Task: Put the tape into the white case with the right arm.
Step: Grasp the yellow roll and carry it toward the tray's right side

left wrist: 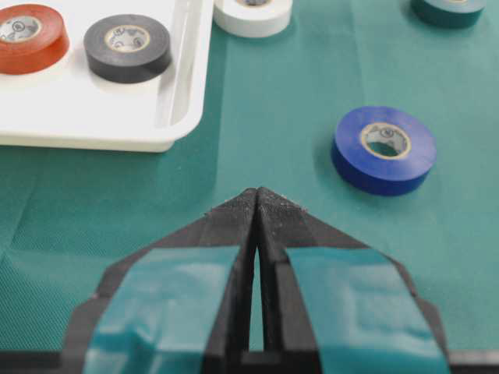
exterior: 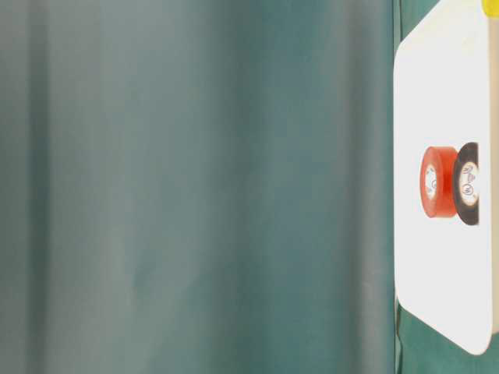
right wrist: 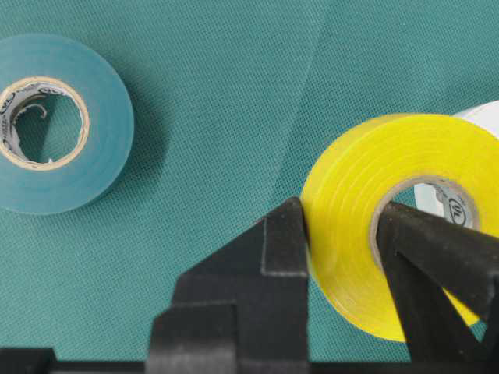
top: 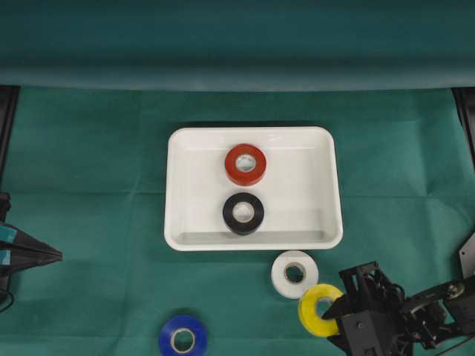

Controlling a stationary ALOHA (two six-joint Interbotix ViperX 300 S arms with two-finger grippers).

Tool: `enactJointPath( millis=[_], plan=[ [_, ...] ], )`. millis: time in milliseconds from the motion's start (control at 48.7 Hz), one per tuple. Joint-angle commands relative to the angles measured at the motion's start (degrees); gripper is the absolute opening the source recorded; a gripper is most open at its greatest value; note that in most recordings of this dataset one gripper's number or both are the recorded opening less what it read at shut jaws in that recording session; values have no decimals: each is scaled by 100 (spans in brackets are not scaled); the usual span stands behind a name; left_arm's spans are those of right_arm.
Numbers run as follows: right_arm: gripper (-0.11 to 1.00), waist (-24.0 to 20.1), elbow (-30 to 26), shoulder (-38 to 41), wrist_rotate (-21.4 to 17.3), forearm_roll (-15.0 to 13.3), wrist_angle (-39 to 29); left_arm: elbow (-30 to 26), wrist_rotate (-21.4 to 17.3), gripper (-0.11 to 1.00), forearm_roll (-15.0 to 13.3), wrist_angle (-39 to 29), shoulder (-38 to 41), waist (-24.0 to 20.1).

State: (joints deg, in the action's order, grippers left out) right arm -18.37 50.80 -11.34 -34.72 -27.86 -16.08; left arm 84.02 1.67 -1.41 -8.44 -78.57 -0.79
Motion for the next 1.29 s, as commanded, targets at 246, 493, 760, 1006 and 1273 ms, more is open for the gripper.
enactJointPath(
  millis=[246,493,760,1006,1273],
  plan=[
    [2,756,-255,-44,62,-26,0,-62,9,0,-9,53,44,-18],
    [2,1688,-281,-44,62,-308,35,-62,9,0,-9,53,44,-18],
    [2,2496,-290,9,53,-545,378,-62,9,0,-9,53,44,-18],
    [2,2689,-299,158,44,-545,475,-62,9,0,-9,53,44,-44],
    [2,2698,-281,185,44,-554,589,-62,9,0,-9,53,44,-88]
  ],
)
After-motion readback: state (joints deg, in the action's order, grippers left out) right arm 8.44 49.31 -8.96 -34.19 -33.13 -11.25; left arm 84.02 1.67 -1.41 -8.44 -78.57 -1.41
